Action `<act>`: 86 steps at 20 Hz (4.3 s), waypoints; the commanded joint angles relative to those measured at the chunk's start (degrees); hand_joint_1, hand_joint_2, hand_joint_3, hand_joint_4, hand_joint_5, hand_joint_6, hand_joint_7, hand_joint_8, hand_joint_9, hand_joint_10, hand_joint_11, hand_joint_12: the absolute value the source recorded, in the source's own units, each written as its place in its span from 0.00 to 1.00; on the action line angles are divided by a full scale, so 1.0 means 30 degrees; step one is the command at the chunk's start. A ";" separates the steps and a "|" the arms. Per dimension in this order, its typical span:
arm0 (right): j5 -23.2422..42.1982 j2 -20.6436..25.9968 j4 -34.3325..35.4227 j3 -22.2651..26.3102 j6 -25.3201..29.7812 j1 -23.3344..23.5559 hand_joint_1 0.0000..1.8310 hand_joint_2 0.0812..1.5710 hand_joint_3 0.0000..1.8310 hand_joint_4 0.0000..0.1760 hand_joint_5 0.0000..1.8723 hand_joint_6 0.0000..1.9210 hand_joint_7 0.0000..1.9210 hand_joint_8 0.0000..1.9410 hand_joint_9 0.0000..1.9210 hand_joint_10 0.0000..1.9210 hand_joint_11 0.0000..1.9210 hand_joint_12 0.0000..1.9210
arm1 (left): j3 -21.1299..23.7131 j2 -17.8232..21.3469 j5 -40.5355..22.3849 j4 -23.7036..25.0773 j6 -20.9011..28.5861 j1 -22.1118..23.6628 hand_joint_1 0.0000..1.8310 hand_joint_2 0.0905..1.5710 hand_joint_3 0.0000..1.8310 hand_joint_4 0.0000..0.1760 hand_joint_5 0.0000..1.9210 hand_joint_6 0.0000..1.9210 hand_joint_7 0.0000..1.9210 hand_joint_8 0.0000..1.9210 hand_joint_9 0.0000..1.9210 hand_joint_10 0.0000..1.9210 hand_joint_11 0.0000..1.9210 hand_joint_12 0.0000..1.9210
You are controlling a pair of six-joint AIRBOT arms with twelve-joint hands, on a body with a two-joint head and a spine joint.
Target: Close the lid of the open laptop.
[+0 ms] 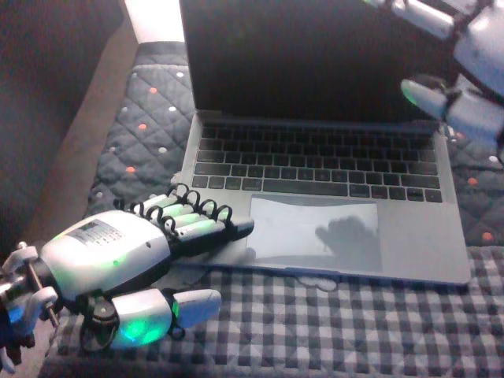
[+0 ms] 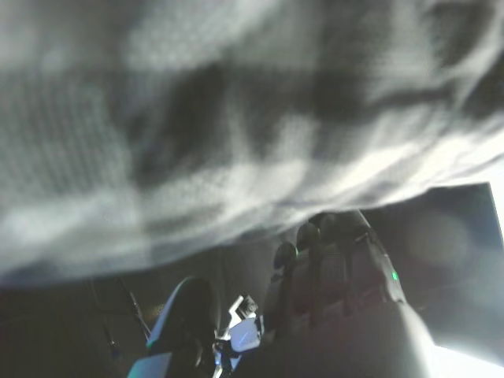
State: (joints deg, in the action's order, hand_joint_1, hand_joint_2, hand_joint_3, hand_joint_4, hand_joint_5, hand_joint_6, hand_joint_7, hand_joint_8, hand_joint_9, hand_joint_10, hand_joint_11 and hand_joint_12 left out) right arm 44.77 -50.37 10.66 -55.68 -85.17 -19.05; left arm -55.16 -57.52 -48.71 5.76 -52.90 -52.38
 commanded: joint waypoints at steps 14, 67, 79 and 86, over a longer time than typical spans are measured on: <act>0.0578 -0.0420 -0.0574 -0.0989 -0.0773 0.3676 0.30 0.91 0.01 0.00 0.00 0.00 0.00 0.00 0.00 0.00 0.00 0.00 | -0.0108 -0.0438 -0.0481 0.0248 0.0381 -0.0063 0.07 0.94 0.00 0.14 0.12 0.00 0.16 0.00 0.11 0.06 0.00 0.27; -0.1430 0.1606 -1.3945 -0.0235 1.8289 -0.4088 0.24 0.84 0.00 0.00 0.02 0.75 0.10 0.58 0.06 0.80 0.06 1.00 | 0.3536 0.5161 -1.2400 -0.3614 -0.1150 -0.4137 0.40 0.87 0.10 0.06 0.24 0.96 0.44 0.99 0.50 1.00 0.53 1.00; -0.2142 0.1450 -1.4316 0.0050 1.8790 -0.5209 0.27 0.90 0.00 0.00 0.06 0.55 0.19 0.26 0.13 0.46 0.00 0.89 | 0.3017 0.4999 -1.5156 -0.5978 -0.2352 -0.3980 0.52 0.94 0.00 0.00 0.17 0.95 0.25 1.00 0.22 0.94 0.25 0.97; -0.0748 0.1797 -1.3500 0.0438 1.8068 -0.5201 0.19 0.90 0.00 0.00 0.00 0.12 0.07 0.06 0.00 0.26 0.00 0.40 | 0.2780 0.4972 -1.5525 -0.6628 -0.2369 -0.3938 0.42 0.95 0.00 0.00 0.04 0.65 0.12 0.61 0.10 0.67 0.07 0.84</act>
State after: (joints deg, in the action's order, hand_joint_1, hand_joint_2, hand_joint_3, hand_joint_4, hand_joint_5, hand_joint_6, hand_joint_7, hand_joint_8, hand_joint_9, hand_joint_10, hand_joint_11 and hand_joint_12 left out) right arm 36.10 -45.17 -30.55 -54.11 -32.18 -35.07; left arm -46.54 -42.70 -87.61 -14.15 -60.01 -64.69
